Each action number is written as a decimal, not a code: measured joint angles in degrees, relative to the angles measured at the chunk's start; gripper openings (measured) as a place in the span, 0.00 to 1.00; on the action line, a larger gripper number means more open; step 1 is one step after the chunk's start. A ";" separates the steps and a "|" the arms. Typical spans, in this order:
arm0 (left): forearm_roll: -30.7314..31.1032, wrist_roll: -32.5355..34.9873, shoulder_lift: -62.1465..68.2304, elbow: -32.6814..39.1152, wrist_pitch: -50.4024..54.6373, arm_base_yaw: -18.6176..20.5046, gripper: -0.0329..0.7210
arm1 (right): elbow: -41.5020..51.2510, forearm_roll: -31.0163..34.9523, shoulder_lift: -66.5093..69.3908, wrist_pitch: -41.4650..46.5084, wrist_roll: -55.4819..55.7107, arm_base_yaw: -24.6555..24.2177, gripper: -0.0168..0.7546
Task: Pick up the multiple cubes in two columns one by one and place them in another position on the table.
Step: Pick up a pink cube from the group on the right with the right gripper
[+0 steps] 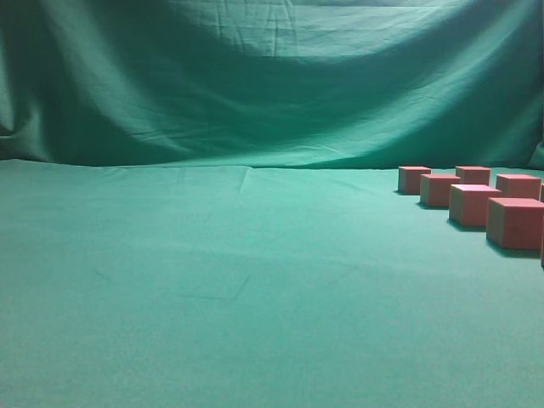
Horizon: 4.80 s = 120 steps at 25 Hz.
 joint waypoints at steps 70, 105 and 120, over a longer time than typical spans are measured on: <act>0.00 0.00 0.00 0.00 0.00 0.00 0.04 | -42.09 9.06 53.25 36.99 5.70 -0.02 0.02; 0.00 0.00 0.00 0.00 0.00 0.00 0.04 | -43.94 -23.92 82.67 18.78 41.26 28.29 0.51; 0.00 0.00 0.00 0.00 0.00 0.00 0.04 | -44.07 -24.15 91.20 13.94 41.63 28.29 0.47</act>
